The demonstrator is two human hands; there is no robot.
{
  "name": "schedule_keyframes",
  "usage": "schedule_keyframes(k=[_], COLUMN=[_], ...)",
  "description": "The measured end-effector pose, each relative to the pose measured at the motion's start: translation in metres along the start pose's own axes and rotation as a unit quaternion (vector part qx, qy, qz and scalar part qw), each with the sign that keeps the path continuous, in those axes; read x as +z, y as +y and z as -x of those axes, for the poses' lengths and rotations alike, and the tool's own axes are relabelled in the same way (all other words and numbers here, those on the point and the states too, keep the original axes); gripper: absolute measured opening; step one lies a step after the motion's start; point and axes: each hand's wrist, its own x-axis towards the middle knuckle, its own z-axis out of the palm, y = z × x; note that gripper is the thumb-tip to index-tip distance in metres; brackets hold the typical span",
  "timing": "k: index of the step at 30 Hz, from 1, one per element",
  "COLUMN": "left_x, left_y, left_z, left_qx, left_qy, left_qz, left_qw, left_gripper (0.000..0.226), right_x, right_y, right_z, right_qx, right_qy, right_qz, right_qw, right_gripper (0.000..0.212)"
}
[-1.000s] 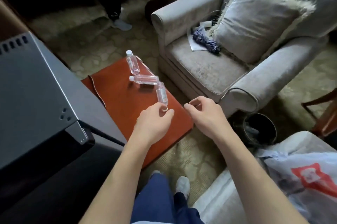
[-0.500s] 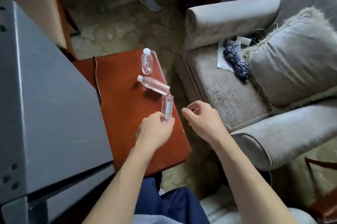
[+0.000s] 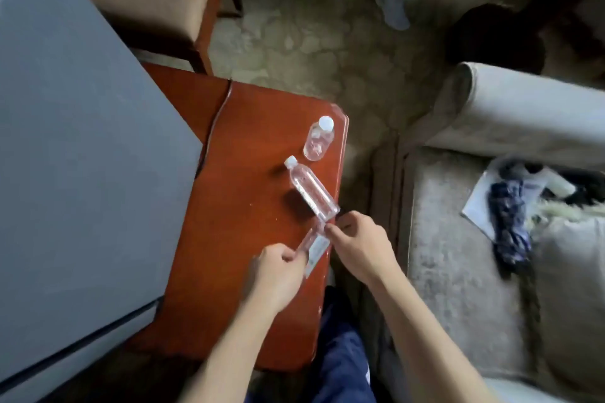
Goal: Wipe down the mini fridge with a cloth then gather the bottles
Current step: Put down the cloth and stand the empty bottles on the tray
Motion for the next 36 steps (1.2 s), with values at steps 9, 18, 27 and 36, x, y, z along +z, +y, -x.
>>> schedule_keyframes(k=[9,18,27,36], left_x=[0.108,0.122,0.139,0.127], left_y=[0.026,0.023,-0.017,-0.064], left_z=[-0.094,-0.134,-0.156,-0.078], left_qx=[-0.303,-0.441,-0.401,-0.351], left_qy=[-0.01,0.067,0.172,0.177], left_qz=[0.349,0.636,0.63,0.404], left_qw=[0.887,0.63,0.642,0.826], left_gripper=[0.073,0.058,0.042,0.068], right_x=[0.028,0.068,0.105,0.129], right_y=[0.011,0.015,0.029,0.033], right_z=[-0.164,-0.214,-0.211,-0.114], right_qx=[-0.072,-0.125,-0.148,-0.132], right_qy=[-0.047,-0.11,-0.163,-0.214], right_qz=[0.201,0.3,0.332,0.358], right_qw=[0.976,0.939,0.917,0.899], right_gripper=[0.047,0.054,0.055,0.064])
